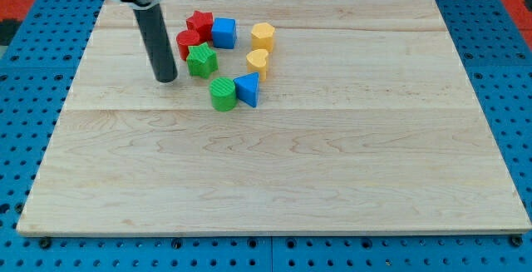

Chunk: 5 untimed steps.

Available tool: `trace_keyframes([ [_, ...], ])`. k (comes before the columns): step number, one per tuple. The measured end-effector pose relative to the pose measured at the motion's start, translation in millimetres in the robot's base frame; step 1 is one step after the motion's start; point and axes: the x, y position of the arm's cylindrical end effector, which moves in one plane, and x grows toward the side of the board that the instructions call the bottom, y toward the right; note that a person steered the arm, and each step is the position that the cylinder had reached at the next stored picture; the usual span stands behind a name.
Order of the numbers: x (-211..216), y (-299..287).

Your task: Push the green circle and blue triangle slightly up

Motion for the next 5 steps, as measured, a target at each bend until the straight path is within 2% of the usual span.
trace_keyframes([
  [1,-17.9,8.9],
  [2,-32.3,42.4],
  [3,-32.3,61.7],
  [4,-6.8,38.8],
  [5,51.9,36.4],
])
